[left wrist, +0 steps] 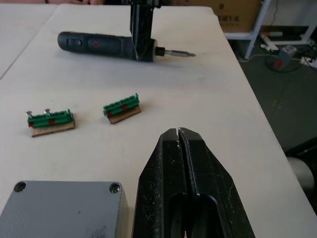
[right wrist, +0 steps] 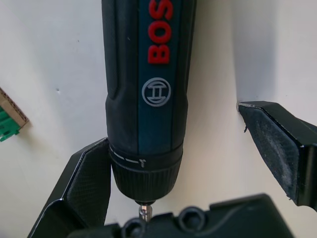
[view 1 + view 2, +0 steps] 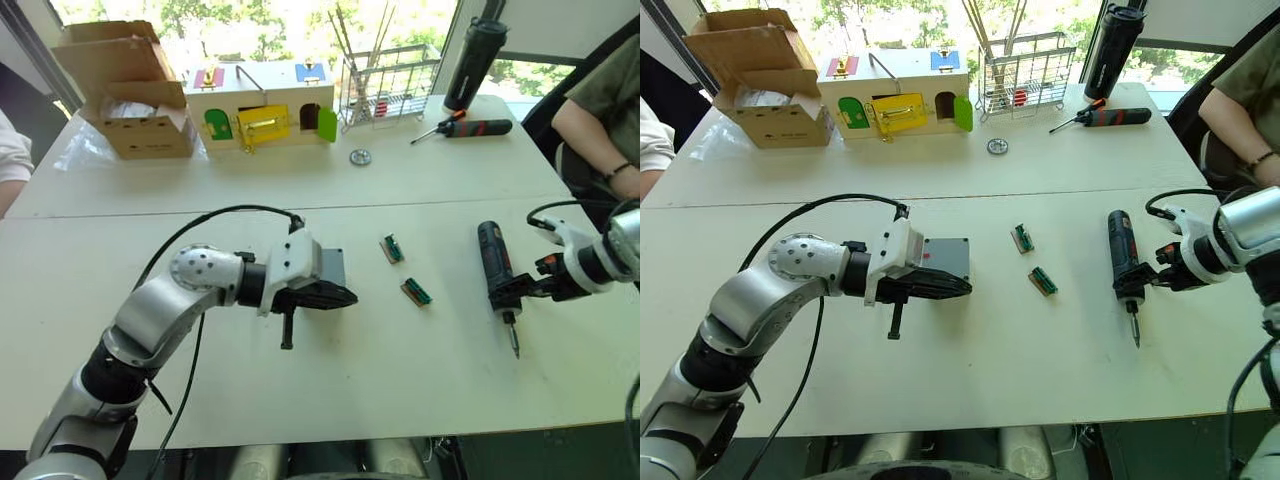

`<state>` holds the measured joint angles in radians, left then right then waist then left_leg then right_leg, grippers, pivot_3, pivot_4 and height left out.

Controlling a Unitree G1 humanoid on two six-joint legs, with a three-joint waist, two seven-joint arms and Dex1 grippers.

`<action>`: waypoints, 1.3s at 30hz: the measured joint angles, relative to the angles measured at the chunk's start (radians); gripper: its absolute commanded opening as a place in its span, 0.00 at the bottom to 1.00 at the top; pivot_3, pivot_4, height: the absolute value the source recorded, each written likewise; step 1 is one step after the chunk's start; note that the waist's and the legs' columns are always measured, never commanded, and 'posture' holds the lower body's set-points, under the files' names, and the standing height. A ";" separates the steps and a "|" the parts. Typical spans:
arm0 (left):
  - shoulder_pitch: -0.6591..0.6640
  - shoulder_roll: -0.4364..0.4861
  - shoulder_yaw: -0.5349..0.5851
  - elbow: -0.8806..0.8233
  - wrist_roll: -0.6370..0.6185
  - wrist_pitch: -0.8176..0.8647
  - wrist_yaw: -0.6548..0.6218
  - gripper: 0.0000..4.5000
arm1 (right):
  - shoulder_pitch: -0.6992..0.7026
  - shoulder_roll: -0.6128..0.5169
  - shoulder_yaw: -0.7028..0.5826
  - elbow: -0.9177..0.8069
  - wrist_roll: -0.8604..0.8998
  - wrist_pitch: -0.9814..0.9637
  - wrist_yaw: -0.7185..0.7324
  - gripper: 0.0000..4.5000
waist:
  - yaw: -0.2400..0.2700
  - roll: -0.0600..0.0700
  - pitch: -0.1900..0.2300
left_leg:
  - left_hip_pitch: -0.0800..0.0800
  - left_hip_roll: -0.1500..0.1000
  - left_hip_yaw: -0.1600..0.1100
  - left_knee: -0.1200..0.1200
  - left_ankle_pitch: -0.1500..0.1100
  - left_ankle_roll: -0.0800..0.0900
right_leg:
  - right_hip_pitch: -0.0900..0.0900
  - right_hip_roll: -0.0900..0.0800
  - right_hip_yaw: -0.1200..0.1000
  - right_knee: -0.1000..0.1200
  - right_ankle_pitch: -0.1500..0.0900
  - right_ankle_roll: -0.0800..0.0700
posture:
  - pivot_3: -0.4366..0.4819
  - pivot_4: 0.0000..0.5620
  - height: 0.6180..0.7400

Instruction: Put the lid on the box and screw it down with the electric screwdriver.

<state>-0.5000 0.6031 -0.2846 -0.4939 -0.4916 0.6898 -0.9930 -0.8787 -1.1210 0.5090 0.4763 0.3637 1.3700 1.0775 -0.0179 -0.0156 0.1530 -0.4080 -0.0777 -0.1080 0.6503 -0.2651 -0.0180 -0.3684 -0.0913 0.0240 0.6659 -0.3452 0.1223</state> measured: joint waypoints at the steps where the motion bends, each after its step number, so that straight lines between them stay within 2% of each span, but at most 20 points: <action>1: 0.004 -0.004 0.000 -0.001 0.000 0.000 0.007 0.00 | -0.008 0.014 0.022 0.024 -0.027 -0.027 0.014 0.90 | 0.000 -0.006 -0.004 | 0.000 0.000 -0.001 0.000 0.000 0.000 | 0.001 0.000 0.000 -0.001 0.000 0.000 | 0.48 0.27 1.00; 2: 0.011 -0.006 0.000 -0.005 0.000 0.002 0.015 0.00 | -0.012 0.021 0.048 0.039 -0.056 -0.055 0.032 0.86 | 0.001 -0.010 -0.006 | 0.001 0.000 -0.001 0.001 0.000 0.000 | 0.002 0.000 0.000 -0.001 0.000 0.000 | 0.48 0.27 1.00; 8: 0.035 -0.001 0.001 -0.028 -0.002 0.024 0.044 0.00 | -0.003 0.014 0.149 0.057 -0.214 -0.190 0.148 0.39 | 0.011 -0.016 -0.010 | 0.001 -0.001 -0.004 0.001 0.000 0.000 | 0.002 -0.002 -0.002 -0.003 0.000 0.000 | 0.48 0.27 1.00; 13: 0.050 0.000 0.001 -0.033 -0.002 0.028 0.070 0.00 | 0.019 0.012 0.151 0.051 -0.288 -0.243 0.218 0.39 | 0.014 -0.017 -0.010 | 0.000 -0.001 -0.006 0.001 0.000 -0.001 | 0.004 -0.002 -0.004 -0.003 0.000 0.000 | 0.48 0.27 1.00; 16: 0.054 0.002 0.002 -0.035 -0.002 0.028 0.074 0.00 | 0.051 -0.008 0.142 0.034 -0.321 -0.267 0.245 0.39 | 0.033 -0.017 -0.011 | 0.001 -0.001 -0.006 0.001 0.000 -0.001 | 0.004 -0.002 -0.005 -0.004 0.000 0.000 | 0.48 0.27 1.00; 20: 0.052 0.004 0.004 -0.015 -0.001 0.021 0.066 0.00 | 0.037 0.019 0.089 0.102 -0.344 -0.308 0.246 0.39 | 0.030 -0.018 -0.011 | 0.002 -0.003 -0.007 0.003 0.000 -0.001 | 0.009 -0.003 -0.005 -0.006 0.000 0.000 | 0.48 0.27 1.00; 23: 0.046 0.018 0.009 0.030 -0.001 0.001 0.039 0.00 | -0.006 0.051 0.040 0.190 -0.345 -0.332 0.237 0.39 | 0.024 -0.014 -0.009 | 0.001 -0.005 -0.006 0.003 0.000 -0.001 | 0.008 -0.004 -0.004 -0.005 0.000 0.000 | 0.48 0.27 1.00; 26: 0.017 0.038 0.038 0.106 -0.001 -0.020 0.001 0.00 | -0.107 0.064 -0.071 0.233 -0.319 -0.310 0.203 0.39 | 0.010 0.011 0.002 | -0.005 -0.009 -0.001 0.001 0.000 -0.001 | -0.005 -0.007 0.000 0.000 0.000 0.000 | 0.48 0.27 1.00; 27: 0.002 0.045 0.047 0.133 -0.001 -0.025 -0.011 0.00 | -0.135 0.061 -0.117 0.223 -0.303 -0.291 0.194 0.39 | 0.008 0.015 0.003 | -0.007 -0.009 -0.001 -0.001 0.001 -0.001 | -0.008 -0.007 -0.001 0.000 0.000 0.000 | 0.48 0.27 1.00; 29: -0.026 0.060 0.078 0.192 -0.002 -0.036 -0.039 0.00 | -0.171 0.044 -0.238 0.154 -0.266 -0.232 0.147 0.39 | 0.007 0.016 0.003 | -0.016 -0.006 -0.002 0.000 0.002 -0.003 | -0.020 -0.006 -0.003 0.004 0.000 0.000 | 0.48 0.27 1.00; 32: -0.052 0.083 0.104 0.277 0.000 -0.048 -0.076 0.00 | -0.167 0.054 -0.452 0.039 -0.224 -0.142 0.018 0.39 | 0.006 0.016 0.003 | -0.019 -0.006 -0.002 -0.001 0.002 -0.004 | -0.028 -0.007 -0.006 0.016 0.000 0.000 | 0.48 0.27 1.00; 34: -0.099 0.104 0.126 0.361 0.001 -0.054 -0.100 0.00 | -0.109 0.160 -0.699 -0.130 -0.191 -0.104 -0.114 0.39 | 0.003 0.016 0.003 | -0.020 -0.006 -0.001 -0.002 0.002 -0.004 | -0.028 -0.007 -0.006 0.017 0.000 0.000 | 0.48 0.27 1.00; 36: -0.163 0.103 0.161 0.448 0.001 -0.068 -0.116 0.00 | -0.058 0.370 -0.920 -0.372 -0.121 -0.139 -0.236 0.39 | -0.010 0.016 0.004 | -0.020 -0.006 0.000 0.000 0.003 -0.005 | -0.029 -0.007 -0.006 0.017 0.000 0.000 | 0.48 0.27 1.00; 39: -0.214 0.090 0.182 0.485 -0.006 -0.075 -0.136 0.00 | -0.013 0.592 -1.066 -0.647 -0.027 -0.175 -0.359 0.39 | -0.012 0.017 0.004 | -0.018 -0.007 -0.002 0.003 0.004 -0.006 | -0.028 -0.006 -0.006 0.021 0.000 0.000 | 0.48 0.27 1.00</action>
<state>-0.7138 0.6928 -0.1029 -0.0091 -0.4974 0.6146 -1.1285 -0.8920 -0.5287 -0.5566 -0.1707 0.3364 1.1954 0.7181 -0.0300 0.0010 0.1566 -0.4261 -0.0846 -0.1103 0.6532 -0.2612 -0.0242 -0.3959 -0.0976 0.0179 0.6865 -0.3453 0.1225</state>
